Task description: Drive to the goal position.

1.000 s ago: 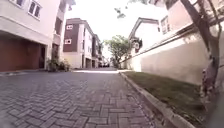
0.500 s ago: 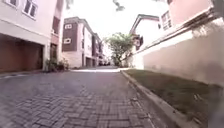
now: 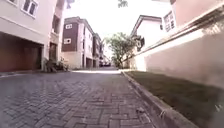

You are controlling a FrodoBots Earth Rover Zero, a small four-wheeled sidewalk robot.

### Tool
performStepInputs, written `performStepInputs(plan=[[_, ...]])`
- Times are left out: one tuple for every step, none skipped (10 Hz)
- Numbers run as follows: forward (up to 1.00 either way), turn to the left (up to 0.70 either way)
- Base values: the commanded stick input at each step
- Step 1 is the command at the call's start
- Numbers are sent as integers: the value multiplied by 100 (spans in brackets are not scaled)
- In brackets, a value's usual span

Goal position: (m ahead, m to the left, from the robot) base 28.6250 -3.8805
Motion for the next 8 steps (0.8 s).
performStepInputs(plan=[[70,0],[70,0],[70,0],[70,0],[70,0],[70,0],[70,0],[70,0]])
